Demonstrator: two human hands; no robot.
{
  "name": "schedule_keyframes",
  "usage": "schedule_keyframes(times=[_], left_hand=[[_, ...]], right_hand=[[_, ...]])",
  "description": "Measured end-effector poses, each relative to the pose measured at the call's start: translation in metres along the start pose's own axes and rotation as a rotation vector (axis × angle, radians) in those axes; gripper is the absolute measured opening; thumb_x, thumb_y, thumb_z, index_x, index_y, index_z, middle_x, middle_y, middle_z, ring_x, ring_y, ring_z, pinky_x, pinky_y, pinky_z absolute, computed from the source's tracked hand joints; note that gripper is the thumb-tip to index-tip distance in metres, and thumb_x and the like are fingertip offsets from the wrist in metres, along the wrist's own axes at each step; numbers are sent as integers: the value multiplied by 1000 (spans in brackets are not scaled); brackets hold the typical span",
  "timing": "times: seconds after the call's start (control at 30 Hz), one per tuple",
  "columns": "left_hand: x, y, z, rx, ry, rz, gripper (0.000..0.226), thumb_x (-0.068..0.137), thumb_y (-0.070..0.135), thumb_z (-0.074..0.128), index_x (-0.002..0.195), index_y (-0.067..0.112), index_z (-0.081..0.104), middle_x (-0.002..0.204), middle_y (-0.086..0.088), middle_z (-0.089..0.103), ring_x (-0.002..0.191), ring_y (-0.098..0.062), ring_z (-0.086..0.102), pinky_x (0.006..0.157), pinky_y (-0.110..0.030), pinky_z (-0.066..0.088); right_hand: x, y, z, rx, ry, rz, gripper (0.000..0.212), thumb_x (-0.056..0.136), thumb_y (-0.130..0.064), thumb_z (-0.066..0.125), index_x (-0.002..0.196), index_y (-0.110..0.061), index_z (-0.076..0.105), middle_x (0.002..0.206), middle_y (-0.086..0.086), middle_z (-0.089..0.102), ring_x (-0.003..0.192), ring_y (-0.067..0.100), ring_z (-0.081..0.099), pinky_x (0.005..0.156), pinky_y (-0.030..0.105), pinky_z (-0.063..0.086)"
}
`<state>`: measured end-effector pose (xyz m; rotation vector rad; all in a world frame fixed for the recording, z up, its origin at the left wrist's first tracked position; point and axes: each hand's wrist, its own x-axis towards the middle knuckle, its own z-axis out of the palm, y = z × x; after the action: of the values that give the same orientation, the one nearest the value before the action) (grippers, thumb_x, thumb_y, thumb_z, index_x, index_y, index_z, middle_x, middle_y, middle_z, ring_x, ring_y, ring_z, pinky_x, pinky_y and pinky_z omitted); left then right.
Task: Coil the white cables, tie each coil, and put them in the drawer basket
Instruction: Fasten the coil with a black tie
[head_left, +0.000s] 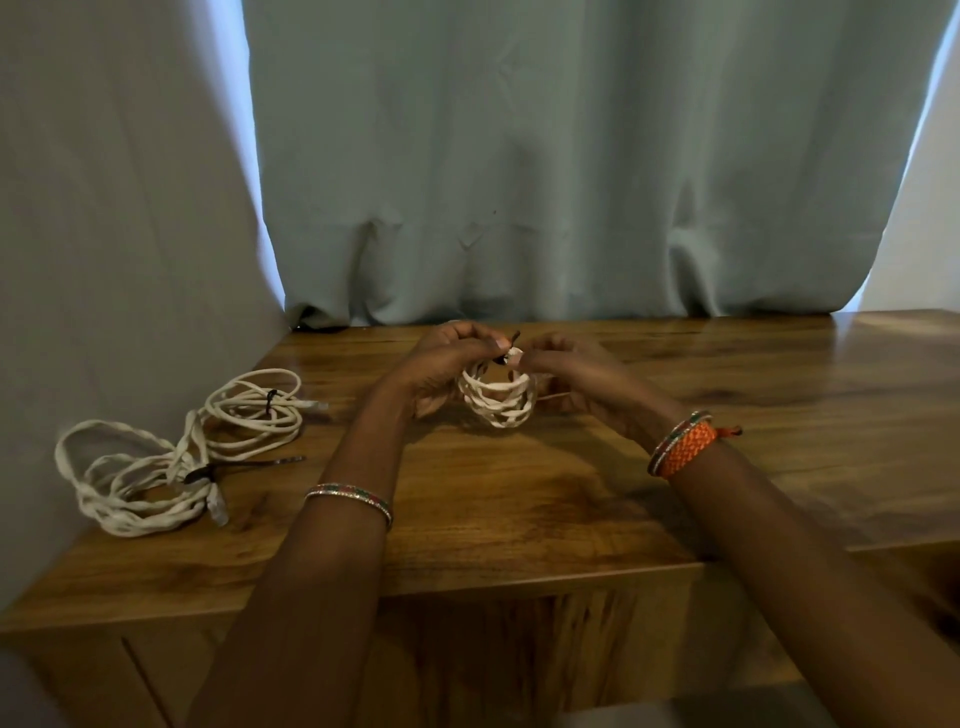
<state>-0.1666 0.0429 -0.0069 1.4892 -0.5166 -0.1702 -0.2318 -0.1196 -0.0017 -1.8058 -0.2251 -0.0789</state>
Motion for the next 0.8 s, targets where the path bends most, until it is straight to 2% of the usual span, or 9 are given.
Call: schedule_keyframes(times=[0.13, 0.2, 0.27, 0.33, 0.47, 0.53, 0.67, 0.73, 0.8], left_hand=[[0, 3, 6, 3, 8, -44, 4, 89, 11, 59, 91, 11, 63, 85, -5, 66, 72, -14, 62, 65, -26, 51], [0, 10, 4, -22, 102, -34, 10, 91, 15, 56, 99, 12, 62, 87, -3, 65, 72, -12, 60, 58, -21, 49], [-2, 17, -5, 62, 337, 122, 15, 92, 9, 53, 102, 11, 64, 88, 3, 64, 76, -8, 58, 59, -18, 48], [-13, 29, -20, 119, 584, 322, 24, 91, 1, 46, 89, 17, 64, 84, 8, 63, 70, -4, 56, 60, -17, 45], [-57, 60, -59, 187, 721, 571, 34, 85, -5, 39, 73, 18, 60, 77, 2, 64, 54, -3, 51, 54, -19, 46], [-76, 72, -81, 325, 714, 553, 34, 85, -4, 40, 72, 20, 61, 74, 7, 65, 52, -1, 51, 56, -20, 45], [-103, 79, -125, 585, 639, 351, 36, 89, -1, 42, 72, 24, 62, 65, 14, 65, 52, 4, 53, 53, -15, 42], [-112, 74, -142, 703, 631, 290, 35, 90, -2, 43, 74, 22, 62, 73, 9, 64, 53, 5, 53, 53, -15, 41], [-118, 70, -155, 797, 620, 242, 29, 89, -6, 45, 81, 12, 65, 77, 2, 63, 54, 9, 55, 53, -6, 41]], right_hand=[[1, -2, 8, -147, 85, -5, 16, 86, -7, 63, 101, -10, 62, 83, 5, 68, 67, 11, 64, 56, 20, 53], [5, 1, 9, -112, 105, 12, 14, 85, -5, 63, 99, -5, 62, 84, 10, 68, 66, 15, 64, 56, 23, 54], [12, 2, 14, 6, 86, 44, 11, 88, -6, 61, 97, -1, 62, 87, 13, 68, 71, 20, 65, 64, 31, 57], [23, 0, 24, 136, 74, 75, 6, 90, -8, 59, 92, -4, 63, 82, 10, 68, 72, 20, 65, 65, 31, 57], [58, -8, 65, 183, 91, 95, 5, 89, -12, 61, 90, -8, 64, 71, 5, 62, 60, 15, 58, 43, 19, 47], [75, -12, 88, 166, 71, 134, 6, 87, -17, 62, 91, -12, 63, 69, 3, 61, 57, 13, 55, 44, 17, 43], [108, -11, 130, 173, 75, 226, 18, 85, -21, 66, 70, -17, 57, 63, 1, 57, 48, 11, 49, 41, 15, 37], [121, -7, 149, 310, 40, 263, 14, 86, -17, 63, 73, -15, 59, 68, 3, 59, 50, 12, 53, 36, 16, 39], [130, -3, 163, 435, 43, 305, 6, 88, -16, 61, 82, -14, 61, 73, 3, 60, 57, 11, 56, 36, 18, 45]])
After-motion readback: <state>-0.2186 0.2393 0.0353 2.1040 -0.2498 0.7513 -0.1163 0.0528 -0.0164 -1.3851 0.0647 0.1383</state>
